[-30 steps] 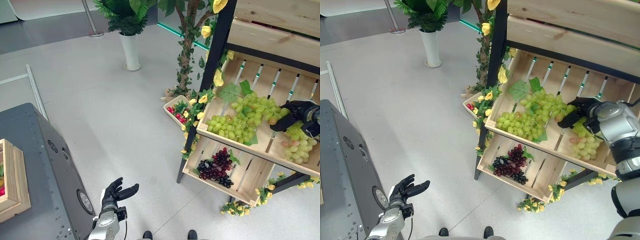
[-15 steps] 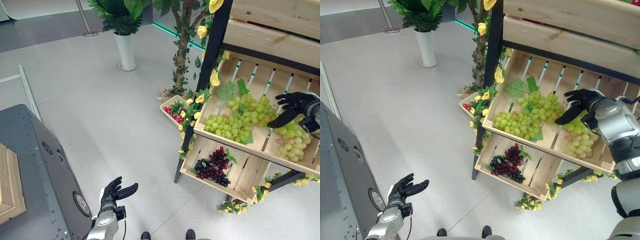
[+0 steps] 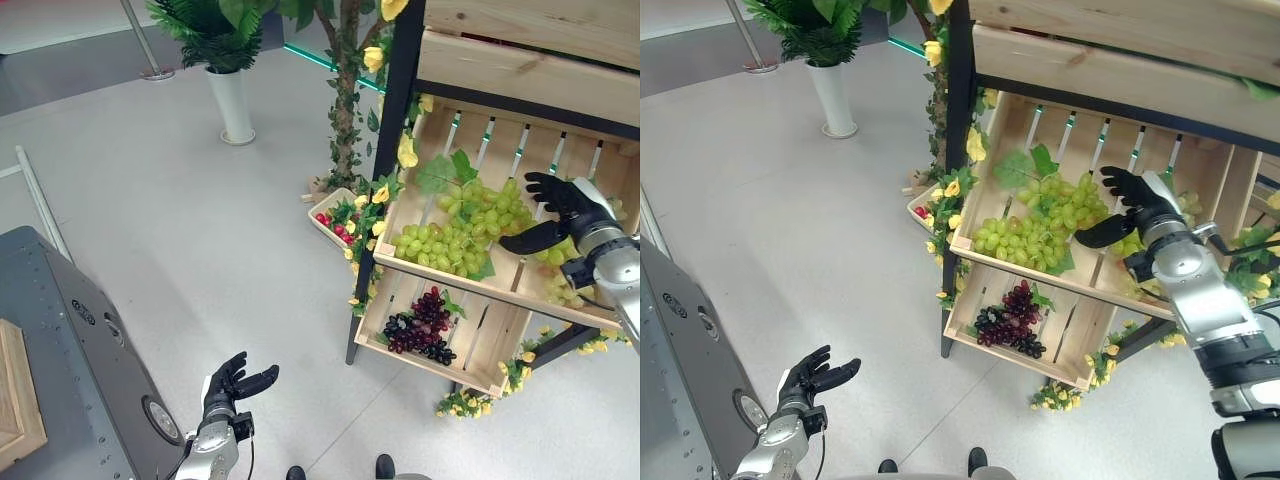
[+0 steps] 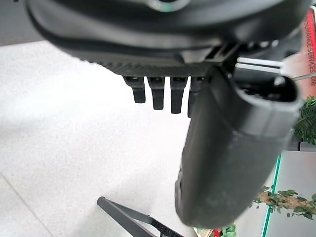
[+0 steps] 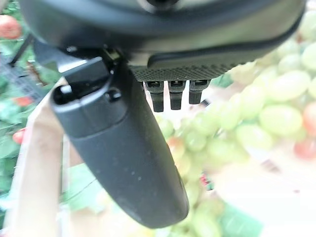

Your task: Pick up the fruits from the basket on one side to the basket on the other side

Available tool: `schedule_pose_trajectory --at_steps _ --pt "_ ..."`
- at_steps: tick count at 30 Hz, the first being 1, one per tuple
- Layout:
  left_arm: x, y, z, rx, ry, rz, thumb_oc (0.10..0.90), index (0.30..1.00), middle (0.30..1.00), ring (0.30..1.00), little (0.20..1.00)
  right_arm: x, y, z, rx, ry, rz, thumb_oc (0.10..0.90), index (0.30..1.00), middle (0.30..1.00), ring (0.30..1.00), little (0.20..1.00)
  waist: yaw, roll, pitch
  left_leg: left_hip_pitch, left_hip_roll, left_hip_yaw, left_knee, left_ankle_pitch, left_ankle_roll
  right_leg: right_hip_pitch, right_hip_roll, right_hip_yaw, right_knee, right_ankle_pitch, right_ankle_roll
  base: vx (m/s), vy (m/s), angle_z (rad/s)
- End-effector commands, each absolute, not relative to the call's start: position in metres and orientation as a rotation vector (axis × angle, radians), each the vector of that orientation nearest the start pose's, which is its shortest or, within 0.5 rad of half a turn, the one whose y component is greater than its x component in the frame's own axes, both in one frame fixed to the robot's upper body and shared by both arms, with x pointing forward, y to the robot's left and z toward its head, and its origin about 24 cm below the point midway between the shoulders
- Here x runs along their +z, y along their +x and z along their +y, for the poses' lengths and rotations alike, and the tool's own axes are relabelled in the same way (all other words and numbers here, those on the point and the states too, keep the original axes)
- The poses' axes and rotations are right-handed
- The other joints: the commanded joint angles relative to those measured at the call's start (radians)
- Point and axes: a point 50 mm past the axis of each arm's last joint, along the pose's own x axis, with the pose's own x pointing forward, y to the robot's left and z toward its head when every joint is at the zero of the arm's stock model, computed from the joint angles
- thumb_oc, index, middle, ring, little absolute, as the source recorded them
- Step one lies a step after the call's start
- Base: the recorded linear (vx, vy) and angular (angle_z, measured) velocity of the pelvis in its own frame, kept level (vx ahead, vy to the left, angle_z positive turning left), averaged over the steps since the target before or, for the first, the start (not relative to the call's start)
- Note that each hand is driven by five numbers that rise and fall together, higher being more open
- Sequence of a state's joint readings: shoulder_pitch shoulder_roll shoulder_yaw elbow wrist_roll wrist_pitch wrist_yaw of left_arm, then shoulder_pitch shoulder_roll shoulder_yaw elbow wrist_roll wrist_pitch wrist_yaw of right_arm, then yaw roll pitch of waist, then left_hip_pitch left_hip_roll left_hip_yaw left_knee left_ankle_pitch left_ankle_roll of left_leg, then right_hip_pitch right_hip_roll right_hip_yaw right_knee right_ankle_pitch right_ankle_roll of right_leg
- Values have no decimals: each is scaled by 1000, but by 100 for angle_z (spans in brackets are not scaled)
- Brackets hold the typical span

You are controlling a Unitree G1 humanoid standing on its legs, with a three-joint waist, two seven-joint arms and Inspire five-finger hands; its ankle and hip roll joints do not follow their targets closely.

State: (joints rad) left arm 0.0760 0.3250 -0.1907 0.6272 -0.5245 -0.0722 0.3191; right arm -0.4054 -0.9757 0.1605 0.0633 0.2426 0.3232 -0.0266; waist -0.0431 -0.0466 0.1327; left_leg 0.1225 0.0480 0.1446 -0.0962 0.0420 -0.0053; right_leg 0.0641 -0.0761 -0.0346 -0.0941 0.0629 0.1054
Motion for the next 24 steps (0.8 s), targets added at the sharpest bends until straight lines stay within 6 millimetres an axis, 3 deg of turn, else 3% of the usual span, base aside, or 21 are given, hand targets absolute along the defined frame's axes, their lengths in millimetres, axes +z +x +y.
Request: schedule_pose_trajectory --at_steps 1,7,11,15,24 --pt "-66 206 246 446 -9 474 800 900 900 900 900 247 301 -271 -150 -751 -365 800 900 900 900 900 10 -11 -49 11 -35 -40 9 -92 24 38 40 -25 7 -37 -64 -5 11 -3" --pt "-71 200 244 477 -32 491 800 900 900 900 900 223 284 -248 -37 -685 -408 800 900 900 900 900 -3 -6 -48 17 -34 -28 9 -98 25 38 40 -20 7 -37 -62 0 0 0" --pt "-78 193 240 503 -60 516 800 900 900 900 900 211 265 -239 -39 -637 -505 800 900 900 900 900 -14 2 -50 19 -35 -18 9 -100 29 36 40 -11 7 -36 -60 0 0 0" --pt "-82 191 230 516 -81 524 800 900 900 900 900 192 248 -214 -27 -488 -657 800 900 900 900 900 -24 15 -44 20 -34 -5 9 -104 36 31 41 4 7 -35 -57 -7 5 -13" --pt "-86 186 217 502 -94 542 800 900 900 900 900 164 230 -185 19 -452 -741 800 900 900 900 900 -25 29 -38 24 -35 1 9 -108 41 31 38 4 7 -38 -52 -4 0 -4"
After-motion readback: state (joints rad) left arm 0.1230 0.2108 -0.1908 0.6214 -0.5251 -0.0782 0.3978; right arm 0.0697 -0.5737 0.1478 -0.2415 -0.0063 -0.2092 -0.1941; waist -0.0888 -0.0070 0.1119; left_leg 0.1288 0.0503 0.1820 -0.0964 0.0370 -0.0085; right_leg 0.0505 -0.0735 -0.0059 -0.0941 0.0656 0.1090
